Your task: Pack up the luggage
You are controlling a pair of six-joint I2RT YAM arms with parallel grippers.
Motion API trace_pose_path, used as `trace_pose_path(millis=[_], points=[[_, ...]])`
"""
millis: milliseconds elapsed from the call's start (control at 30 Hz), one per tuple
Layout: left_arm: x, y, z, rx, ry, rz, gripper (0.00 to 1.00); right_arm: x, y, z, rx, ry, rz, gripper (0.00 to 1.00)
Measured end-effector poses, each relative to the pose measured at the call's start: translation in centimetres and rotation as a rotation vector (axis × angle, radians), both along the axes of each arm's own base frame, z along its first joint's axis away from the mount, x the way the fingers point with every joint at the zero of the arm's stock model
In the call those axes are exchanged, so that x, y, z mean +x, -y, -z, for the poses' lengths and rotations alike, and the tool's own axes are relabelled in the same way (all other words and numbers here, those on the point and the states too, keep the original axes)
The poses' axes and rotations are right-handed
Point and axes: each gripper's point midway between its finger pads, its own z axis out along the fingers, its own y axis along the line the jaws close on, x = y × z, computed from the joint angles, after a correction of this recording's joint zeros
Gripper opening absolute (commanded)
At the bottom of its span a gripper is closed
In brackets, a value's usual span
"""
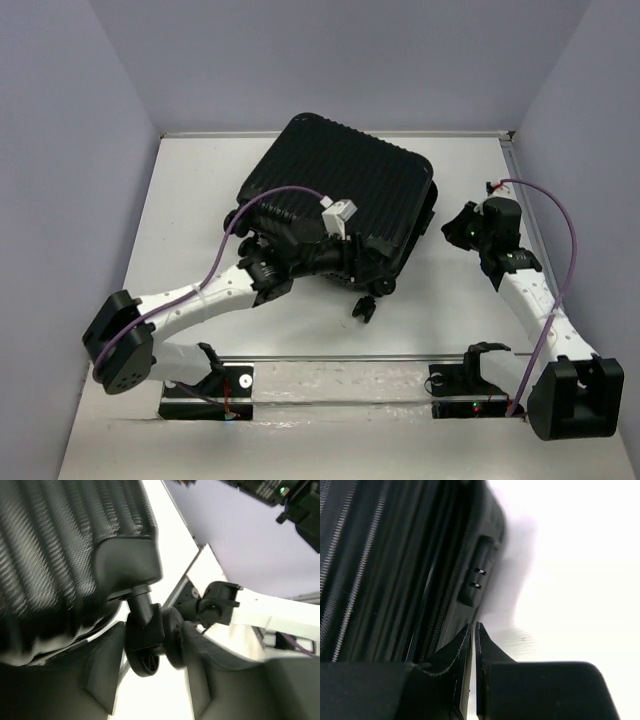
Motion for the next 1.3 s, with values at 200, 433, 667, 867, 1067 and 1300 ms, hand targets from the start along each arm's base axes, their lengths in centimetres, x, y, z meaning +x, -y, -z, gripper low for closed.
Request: trace_pose_path(millis=[200,433,667,867,1067,1300], points=[[2.2,3.5,-6.9,0.040,0.195,-0.019,0.99,0.4,2.0,0.6,0.010,-0.022,0.064,0.15],[15.5,-10.8,-18.2,0.023,0.431,-0.531,0.93,0.3,1.0,1.3,0.039,-0.047,0.014,0.21],[26.8,-26.3,-10.1,0.226,0.251,-0.901,0.67,0.1,-0.1,3.0,0.056,-0.102,-0.057,0.22],[30.9,-30.3,2.9,0.364,-0.047,-0.921,0.46,0.2,-0.9,5.0,0.057,-0.161,-0.088,0.22],[31.9,-29.6,9.1,0.388,-0.203,-0.880,0.31,0.3,-3.6,7.5,0.017,-0.247,-0.153,0.22],[29.9,-27.1,11.2,0.270,-0.199,-0.897,0.21,2.2,-4.1,9.3,-0.071,-0.324,-0.145,0.23]])
